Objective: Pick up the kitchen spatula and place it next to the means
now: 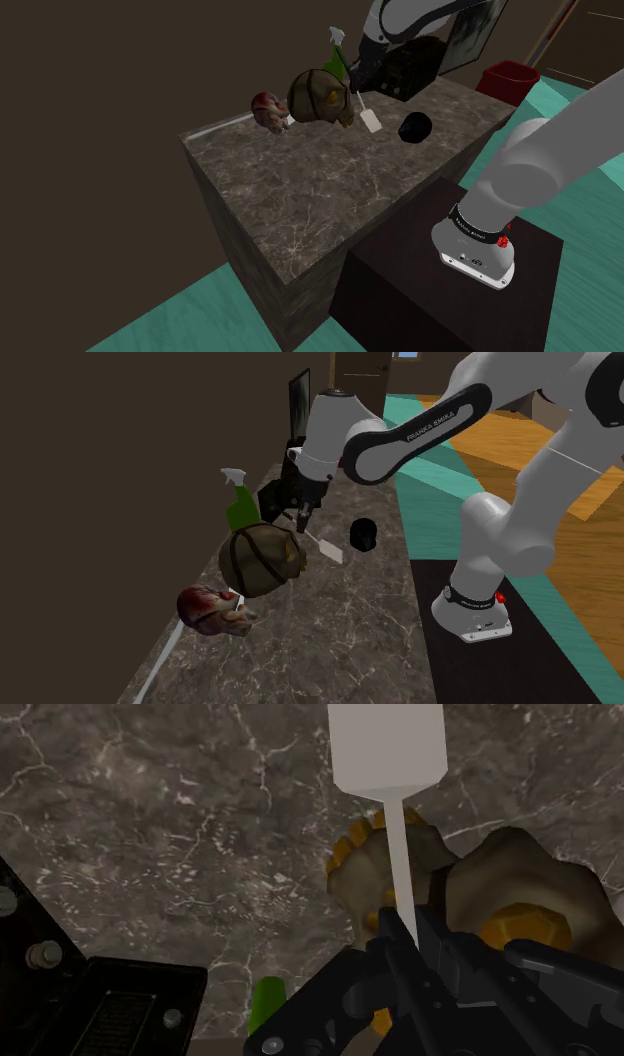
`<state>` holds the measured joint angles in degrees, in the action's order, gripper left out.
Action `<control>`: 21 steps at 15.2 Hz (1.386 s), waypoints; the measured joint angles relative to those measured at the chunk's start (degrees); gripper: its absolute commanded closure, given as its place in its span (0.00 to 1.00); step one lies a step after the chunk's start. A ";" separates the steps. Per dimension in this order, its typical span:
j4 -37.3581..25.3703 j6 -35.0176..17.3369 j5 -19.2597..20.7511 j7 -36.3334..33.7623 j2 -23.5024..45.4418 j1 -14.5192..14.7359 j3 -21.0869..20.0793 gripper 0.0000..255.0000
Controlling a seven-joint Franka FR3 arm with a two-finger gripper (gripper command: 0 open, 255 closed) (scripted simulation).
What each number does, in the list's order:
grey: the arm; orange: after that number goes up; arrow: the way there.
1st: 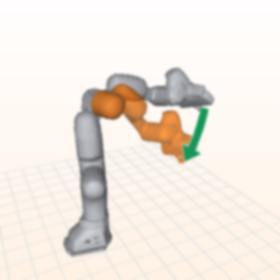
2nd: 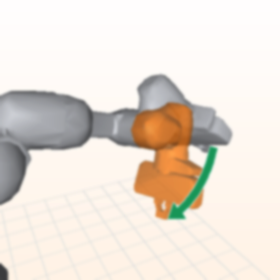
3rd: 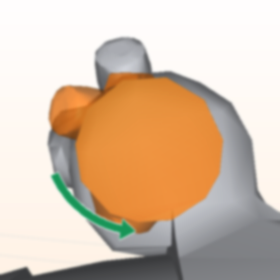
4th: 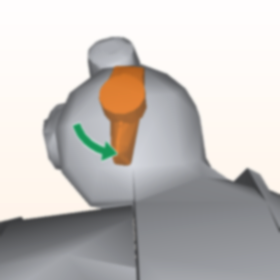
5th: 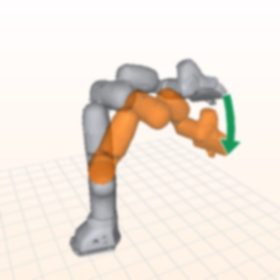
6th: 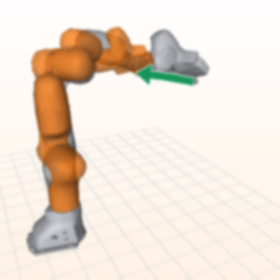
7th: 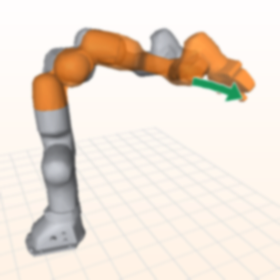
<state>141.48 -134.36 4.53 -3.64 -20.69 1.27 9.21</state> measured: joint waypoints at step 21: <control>-23.86 2.95 3.64 -30.37 20.38 9.60 -19.62 1.00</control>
<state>117.62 -131.41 8.17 -34.01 -0.32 10.87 -10.42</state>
